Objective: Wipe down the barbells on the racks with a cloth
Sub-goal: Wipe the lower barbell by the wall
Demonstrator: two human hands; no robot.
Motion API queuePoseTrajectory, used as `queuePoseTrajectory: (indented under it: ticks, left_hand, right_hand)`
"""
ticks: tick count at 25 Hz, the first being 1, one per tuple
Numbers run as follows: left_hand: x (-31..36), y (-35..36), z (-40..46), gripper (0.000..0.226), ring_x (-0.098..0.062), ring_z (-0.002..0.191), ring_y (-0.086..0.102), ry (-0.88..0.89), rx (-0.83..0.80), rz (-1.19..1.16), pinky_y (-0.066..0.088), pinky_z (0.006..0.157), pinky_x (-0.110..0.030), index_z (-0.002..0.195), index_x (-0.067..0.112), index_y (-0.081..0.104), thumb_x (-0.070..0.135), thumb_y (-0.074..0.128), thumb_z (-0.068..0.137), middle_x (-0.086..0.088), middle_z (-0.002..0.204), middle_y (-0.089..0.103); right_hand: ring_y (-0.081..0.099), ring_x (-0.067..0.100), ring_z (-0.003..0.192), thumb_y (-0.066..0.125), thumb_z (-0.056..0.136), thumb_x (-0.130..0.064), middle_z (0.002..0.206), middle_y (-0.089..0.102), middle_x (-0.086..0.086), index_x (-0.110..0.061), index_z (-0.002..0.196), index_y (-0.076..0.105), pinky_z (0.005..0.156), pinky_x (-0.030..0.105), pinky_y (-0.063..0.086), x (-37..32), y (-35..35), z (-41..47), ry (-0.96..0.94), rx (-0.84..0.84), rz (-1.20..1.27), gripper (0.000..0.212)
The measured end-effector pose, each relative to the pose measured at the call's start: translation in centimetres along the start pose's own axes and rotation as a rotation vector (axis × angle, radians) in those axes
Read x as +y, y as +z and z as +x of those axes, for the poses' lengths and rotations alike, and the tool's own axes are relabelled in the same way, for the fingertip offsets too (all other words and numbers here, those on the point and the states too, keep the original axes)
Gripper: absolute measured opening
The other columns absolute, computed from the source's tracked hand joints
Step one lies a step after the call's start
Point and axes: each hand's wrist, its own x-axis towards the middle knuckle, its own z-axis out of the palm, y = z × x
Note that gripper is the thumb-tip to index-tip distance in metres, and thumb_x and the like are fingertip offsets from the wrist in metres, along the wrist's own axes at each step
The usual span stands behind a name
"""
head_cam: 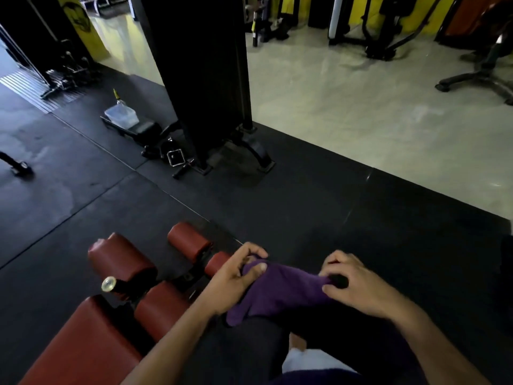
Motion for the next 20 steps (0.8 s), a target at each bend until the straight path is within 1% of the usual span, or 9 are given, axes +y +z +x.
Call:
queuePoseTrajectory:
  ticks: [2,5,7,9,11,12,15,17,20]
  left_hand:
    - [2.6,0.3,4.5,0.027,-0.013,0.084,0.058,0.058,-0.130,0.071,0.049,0.082,-0.034,0.116,0.026,0.055,0.021,0.071,0.095,-0.015,0.095,0.061]
    - [4.9,0.3,11.4,0.047,-0.017,0.100,0.067,0.101,-0.236,0.146,0.053,0.092,-0.041,0.124,0.022,0.049,0.019,0.079,0.089,-0.001,0.106,0.067]
    - [4.6,-1.3,14.4,0.061,-0.021,0.102,0.066,0.020,-0.133,0.065,0.053,0.096,-0.043,0.133,0.025,0.043,0.019,0.081,0.086,0.000,0.108,0.066]
    - [2.5,-3.9,16.4,0.066,-0.015,0.105,0.066,-0.090,-0.030,-0.053,0.051,0.099,-0.037,0.137,0.031,0.043,0.018,0.082,0.085,0.008,0.107,0.067]
    - [0.1,-6.8,18.0,0.049,-0.006,0.110,0.064,-0.175,-0.076,0.029,0.050,0.101,-0.032,0.132,0.036,0.054,0.023,0.076,0.091,0.017,0.114,0.068]
    - [-1.0,-8.3,19.1,0.036,-0.008,0.107,0.066,-0.196,-0.108,0.077,0.051,0.099,-0.033,0.127,0.035,0.061,0.027,0.072,0.094,0.014,0.113,0.069]
    - [-2.5,-12.1,23.5,0.002,-0.004,0.082,0.062,-0.169,0.048,0.055,0.048,0.077,-0.025,0.098,0.023,0.068,0.024,0.068,0.097,0.011,0.088,0.067]
    - [-2.1,-14.8,26.6,0.012,0.000,0.075,0.057,-0.134,0.205,0.050,0.044,0.069,-0.019,0.087,0.019,0.064,0.020,0.074,0.092,0.012,0.079,0.063]
    - [-0.9,-18.8,30.7,0.026,0.003,0.072,0.053,-0.065,0.311,0.101,0.040,0.068,-0.015,0.078,0.025,0.058,0.020,0.083,0.084,0.016,0.075,0.059]
  right_hand:
    - [0.035,-0.013,0.134,0.070,0.082,-0.057,0.137,0.045,-0.034,-0.047,0.115,0.058,0.111,0.021,0.031,-0.6,-1.9,3.4,-0.161,-0.057,0.047,0.036]
    - [0.049,-0.011,0.123,0.077,0.081,-0.055,0.133,0.050,-0.030,-0.049,0.131,0.042,0.101,0.013,0.039,-2.9,-4.9,9.8,-0.187,-0.165,0.185,0.061]
    - [0.059,-0.010,0.108,0.078,0.084,-0.043,0.119,0.061,-0.025,-0.041,0.126,0.053,0.087,0.012,0.046,-4.2,-7.0,13.8,-0.209,-0.128,0.232,0.048]
    - [0.066,-0.002,0.099,0.075,0.089,-0.029,0.105,0.071,-0.014,-0.033,0.111,0.065,0.083,0.020,0.051,-4.7,-8.9,17.8,-0.234,-0.038,0.365,0.024]
    - [0.069,0.005,0.096,0.071,0.093,-0.021,0.100,0.074,-0.007,-0.023,0.103,0.068,0.084,0.030,0.054,-5.1,-10.5,21.7,-0.243,0.000,0.409,0.011]
    - [0.069,0.005,0.096,0.070,0.094,-0.021,0.100,0.073,-0.006,-0.021,0.102,0.068,0.086,0.031,0.054,-5.6,-11.1,24.0,-0.254,-0.012,0.388,0.008]
    - [0.065,0.000,0.100,0.069,0.094,-0.023,0.104,0.070,-0.013,-0.028,0.101,0.067,0.084,0.022,0.051,-7.6,-13.4,31.2,-0.261,-0.058,0.325,0.009]
    - [0.066,0.001,0.102,0.072,0.091,-0.022,0.106,0.068,-0.014,-0.031,0.102,0.067,0.084,0.021,0.049,-9.3,-15.7,35.8,-0.297,-0.023,0.306,0.015]
    - [0.059,-0.008,0.112,0.070,0.094,-0.019,0.118,0.063,-0.022,-0.040,0.123,0.060,0.089,0.009,0.044,-13.0,-19.3,40.5,-0.468,-0.018,0.132,0.037]
